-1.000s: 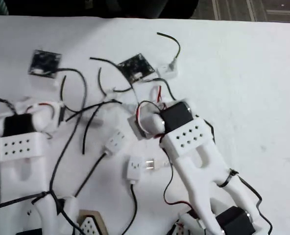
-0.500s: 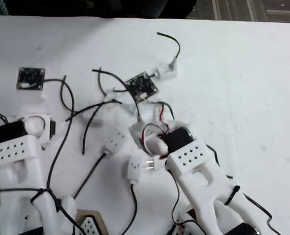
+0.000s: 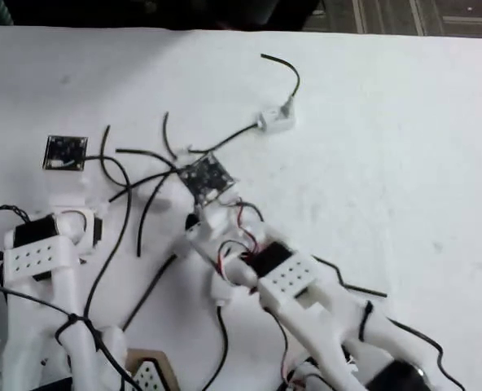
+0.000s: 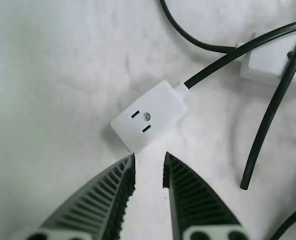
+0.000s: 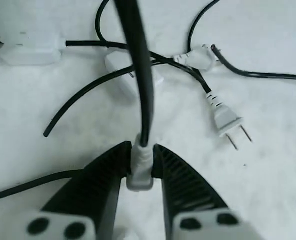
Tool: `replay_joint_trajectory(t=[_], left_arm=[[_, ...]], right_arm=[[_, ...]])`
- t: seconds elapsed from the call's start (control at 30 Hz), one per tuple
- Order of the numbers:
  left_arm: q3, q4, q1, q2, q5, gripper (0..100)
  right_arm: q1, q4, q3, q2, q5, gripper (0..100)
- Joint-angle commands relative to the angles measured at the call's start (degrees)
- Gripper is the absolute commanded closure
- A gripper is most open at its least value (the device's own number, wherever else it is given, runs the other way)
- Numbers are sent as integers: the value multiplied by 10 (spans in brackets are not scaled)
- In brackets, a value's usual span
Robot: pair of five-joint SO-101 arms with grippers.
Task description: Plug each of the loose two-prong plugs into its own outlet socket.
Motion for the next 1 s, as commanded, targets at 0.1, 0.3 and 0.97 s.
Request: replay_joint_trajectory(t=[0.1,0.3,0.97], left_arm=[[5,-14,-3,-17,0,889],[6,-14,-3,-17,0,888],[7,-14,-1,-17,0,888]], right_arm=[[-5,-80,-20,105,12,982],[-5,-104,-20,112,25,982],[-5,-160,-17,119,25,982]])
